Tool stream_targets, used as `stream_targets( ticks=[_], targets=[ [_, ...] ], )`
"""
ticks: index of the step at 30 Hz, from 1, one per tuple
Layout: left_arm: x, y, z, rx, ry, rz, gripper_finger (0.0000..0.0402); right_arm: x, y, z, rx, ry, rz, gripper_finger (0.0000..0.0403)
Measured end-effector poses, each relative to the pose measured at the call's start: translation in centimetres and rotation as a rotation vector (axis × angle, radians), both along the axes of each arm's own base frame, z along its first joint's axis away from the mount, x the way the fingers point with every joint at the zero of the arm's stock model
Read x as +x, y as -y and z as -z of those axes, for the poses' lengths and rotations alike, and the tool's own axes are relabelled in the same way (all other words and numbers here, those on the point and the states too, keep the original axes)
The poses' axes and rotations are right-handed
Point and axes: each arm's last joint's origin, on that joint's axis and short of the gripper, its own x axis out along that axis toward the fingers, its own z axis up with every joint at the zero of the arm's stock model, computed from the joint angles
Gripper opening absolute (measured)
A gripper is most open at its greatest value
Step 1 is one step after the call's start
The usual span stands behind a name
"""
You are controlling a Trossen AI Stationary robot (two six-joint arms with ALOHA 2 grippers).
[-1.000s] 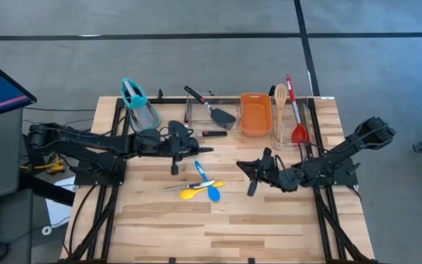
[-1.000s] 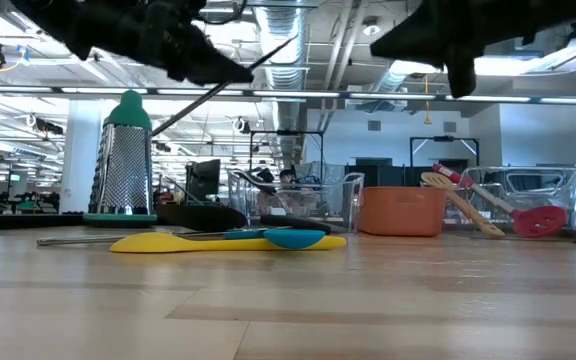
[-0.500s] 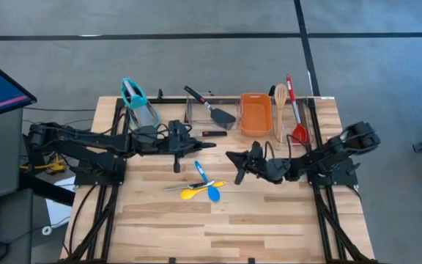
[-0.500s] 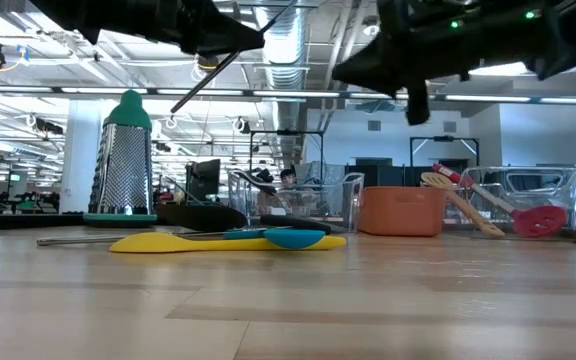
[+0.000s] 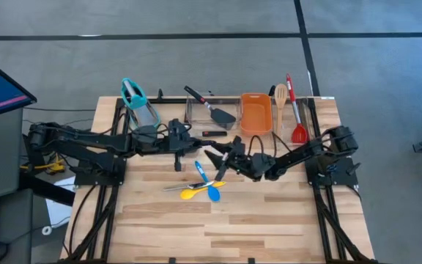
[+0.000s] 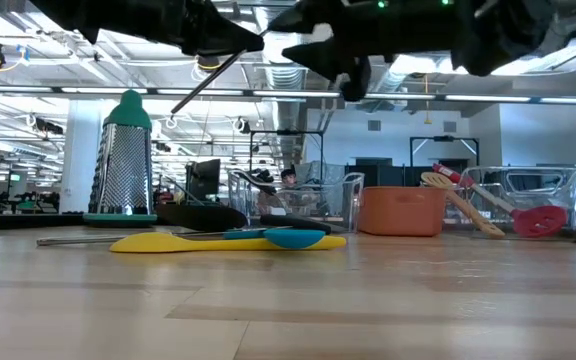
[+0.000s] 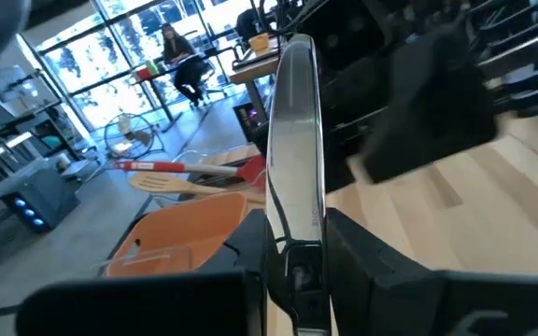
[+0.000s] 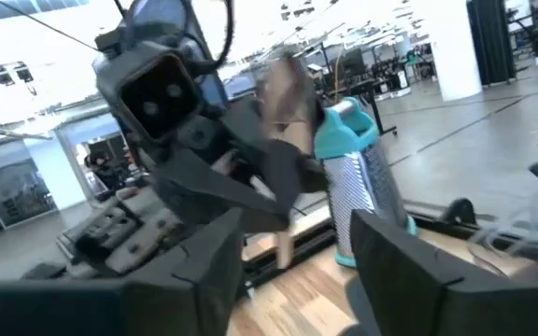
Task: Pick & Place Kitchen Items
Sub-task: Put the top butter knife in the orange bin
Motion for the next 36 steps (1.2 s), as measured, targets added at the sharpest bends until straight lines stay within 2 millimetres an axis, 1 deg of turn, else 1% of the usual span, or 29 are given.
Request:
stream_targets(
  ticks=[2,5,7,10,15,22,24,27,32,36],
  targets=[
    [0.0,0.0,0.0,0.017,-0.003,0.001,0.0041,0.6,-0.1,-0.5,0.001,0.015,-0.001,0.0205],
    [0.0,0.0,0.0,0.019,-0.005,0.001,0.0040,1.0,-0.2,-1.0,0.002,0.022,0.002,0.0210],
    [0.0,0.0,0.1,0.019,-0.008,0.001,0.0042,1.3,-0.1,-1.3,0.003,0.021,0.013,0.0206],
    [0.0,0.0,0.1,0.019,-0.012,0.001,0.0043,1.6,0.3,-1.8,0.004,0.024,0.039,0.0188],
    [0.0,0.0,0.1,0.019,-0.012,0.001,0.0041,2.0,1.2,-2.0,-0.002,0.008,0.064,0.0137],
    [0.0,-0.1,0.1,0.032,-0.015,-0.040,0.0041,2.0,1.2,-2.0,0.009,0.012,0.068,0.0029],
    [-0.1,-0.1,0.1,0.027,-0.013,-0.045,0.0037,2.1,1.2,-1.9,-0.003,-0.001,0.067,0.0007],
    [-0.1,-0.1,0.1,0.028,-0.013,-0.046,0.0030,2.1,1.2,-1.9,-0.021,-0.019,0.071,0.0004],
    [-0.1,-0.1,0.1,0.029,-0.013,-0.052,0.0005,2.1,1.2,-1.7,-0.060,-0.056,0.077,0.0001],
    [-0.1,-0.1,0.1,0.029,-0.013,-0.053,0.0004,2.1,1.3,-1.7,-0.086,-0.072,0.084,0.0001]
  ],
)
